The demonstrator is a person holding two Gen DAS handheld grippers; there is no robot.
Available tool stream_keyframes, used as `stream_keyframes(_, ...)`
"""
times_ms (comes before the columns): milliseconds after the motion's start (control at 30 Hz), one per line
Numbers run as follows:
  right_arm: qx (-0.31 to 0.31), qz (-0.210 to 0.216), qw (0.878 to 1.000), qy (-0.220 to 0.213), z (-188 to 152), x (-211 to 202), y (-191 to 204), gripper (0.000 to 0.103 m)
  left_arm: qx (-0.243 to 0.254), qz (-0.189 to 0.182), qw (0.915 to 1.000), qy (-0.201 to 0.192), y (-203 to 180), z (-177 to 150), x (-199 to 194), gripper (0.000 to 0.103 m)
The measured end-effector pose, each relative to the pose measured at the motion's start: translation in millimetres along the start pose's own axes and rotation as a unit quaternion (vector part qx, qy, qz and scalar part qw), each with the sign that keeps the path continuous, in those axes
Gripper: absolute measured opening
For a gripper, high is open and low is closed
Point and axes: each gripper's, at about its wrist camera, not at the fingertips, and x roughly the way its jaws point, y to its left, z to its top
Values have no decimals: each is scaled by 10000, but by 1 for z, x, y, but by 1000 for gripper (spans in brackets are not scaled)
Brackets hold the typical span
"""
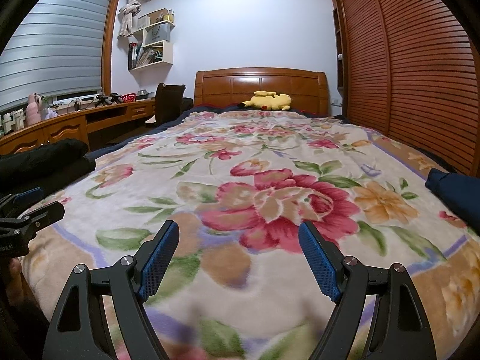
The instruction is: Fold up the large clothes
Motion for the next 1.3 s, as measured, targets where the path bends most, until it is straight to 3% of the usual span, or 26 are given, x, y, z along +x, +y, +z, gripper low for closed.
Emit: stream_keyframes(1300, 13, -58, 10000, -23, -3, 3, -2, 83, 10, 2, 10000, -12, 3, -2, -1, 103)
